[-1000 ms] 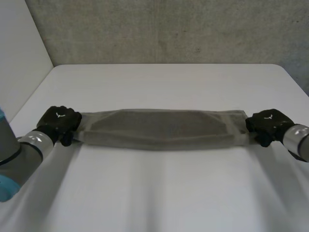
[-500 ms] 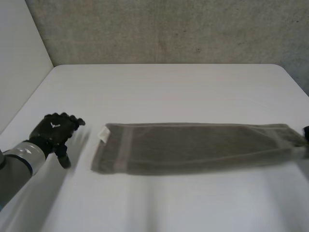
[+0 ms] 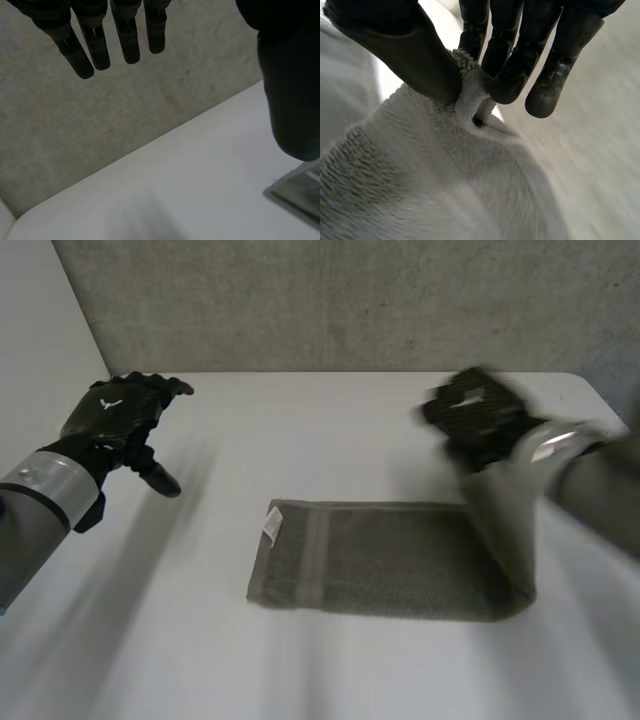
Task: Fold the towel.
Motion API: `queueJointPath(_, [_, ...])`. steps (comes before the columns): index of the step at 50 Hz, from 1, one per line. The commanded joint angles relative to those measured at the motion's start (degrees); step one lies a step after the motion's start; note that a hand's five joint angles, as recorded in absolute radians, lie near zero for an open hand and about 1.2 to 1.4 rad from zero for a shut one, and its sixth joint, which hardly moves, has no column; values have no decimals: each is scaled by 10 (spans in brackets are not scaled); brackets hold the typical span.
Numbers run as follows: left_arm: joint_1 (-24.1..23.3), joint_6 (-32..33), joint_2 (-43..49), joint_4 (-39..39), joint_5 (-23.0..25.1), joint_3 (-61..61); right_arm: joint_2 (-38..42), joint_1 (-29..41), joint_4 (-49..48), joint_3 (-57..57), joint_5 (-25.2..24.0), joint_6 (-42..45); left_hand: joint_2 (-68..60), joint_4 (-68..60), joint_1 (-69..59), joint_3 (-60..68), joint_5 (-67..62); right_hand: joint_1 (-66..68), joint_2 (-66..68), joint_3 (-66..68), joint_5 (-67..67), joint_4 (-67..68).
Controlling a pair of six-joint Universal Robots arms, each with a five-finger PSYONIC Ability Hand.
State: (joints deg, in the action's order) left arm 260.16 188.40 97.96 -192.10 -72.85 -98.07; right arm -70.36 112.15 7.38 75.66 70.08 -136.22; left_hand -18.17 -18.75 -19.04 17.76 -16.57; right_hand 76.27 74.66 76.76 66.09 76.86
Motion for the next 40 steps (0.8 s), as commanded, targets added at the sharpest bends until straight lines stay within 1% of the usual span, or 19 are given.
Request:
queueJointPath(1, [-41,-5,31,-20,-4,2,128,180,-41,-16,40,8,36,42,45,-32,120,37,53,32,39,31])
queueJointPath(4, [-51,-3,42,-22,-4,-2,168,205,-43,-17,42,9,36,42,45,-32,120,37,53,32,39,31])
queueJointPath(6, [-52,-4,49,-22,-4,-3,175,206,-43,-17,47,9,36,42,45,-32,120,-9,7,-14,-7,-15])
queueJointPath(7, [-53,-4,54,-22,-4,-4,176,206,-42,-17,49,7,36,42,45,-32,120,-239,-223,-244,-237,-245])
queueJointPath(8, [-53,-4,54,-22,-4,-4,176,206,-42,-17,49,7,36,42,45,-32,120,-241,-225,-246,-240,-247])
queueJointPath(9, [-53,-3,58,-22,-4,-5,174,203,-44,-14,45,3,34,40,43,-30,118,-383,-367,-388,-381,-389])
queueJointPath(10, [-54,-3,62,-22,-4,-5,171,200,-46,-8,40,-4,34,40,43,-30,118,-464,-448,-469,-462,-470])
queueJointPath(11, [-54,-3,62,-22,-4,-5,171,200,-46,-8,40,-4,34,40,43,-30,118,-465,-449,-470,-463,-471])
queueJointPath(13, [-55,-4,67,-23,-4,-3,138,186,-44,5,38,-22,34,40,43,-30,118,-663,-647,-668,-661,-669])
queueJointPath(16, [-56,-4,69,-23,-4,0,104,168,-46,20,37,-40,34,40,43,-30,118,-663,-647,-668,-661,-669])
queueJointPath(18, [-69,-5,74,-23,-4,5,44,115,-54,61,26,-87,34,40,43,-30,118,-663,-647,-668,-661,-669])
queueJointPath(19, [-69,-5,74,-23,-4,5,43,115,-54,61,26,-87,34,40,43,-30,118,-663,-647,-668,-661,-669])
queueJointPath(24, [-109,-6,85,-23,-5,24,-49,18,-59,146,-34,-153,12,18,21,-8,96,-663,-647,-668,-661,-669])
queueJointPath(27, [-121,-4,90,-23,-4,28,-69,-9,-59,171,-44,-155,6,11,14,-1,90,-663,-647,-668,-661,-669])
queueJointPath(29, [-146,-1,105,-23,-5,35,-100,-59,-57,221,-57,-152,-1,5,8,5,83,-663,-647,-668,-661,-669])
queueJointPath(32, [-166,-1,118,-23,-8,38,-123,-97,-60,270,-71,-144,-3,3,6,7,81,-663,-647,-668,-661,-669])
queueJointPath(35, [-172,-1,123,-23,-14,40,-129,-113,-61,294,-80,-133,-3,3,6,7,81,-660,-644,-665,-658,-666])
queueJointPath(37, [-178,-1,135,-23,-29,46,-131,-143,-63,336,-96,-104,-3,3,6,7,81,-563,-547,-568,-561,-569])
queueJointPath(40, [-178,-1,143,-23,-37,47,-126,-171,-65,366,-110,-86,-3,3,6,7,81,-526,-510,-531,-524,-532])
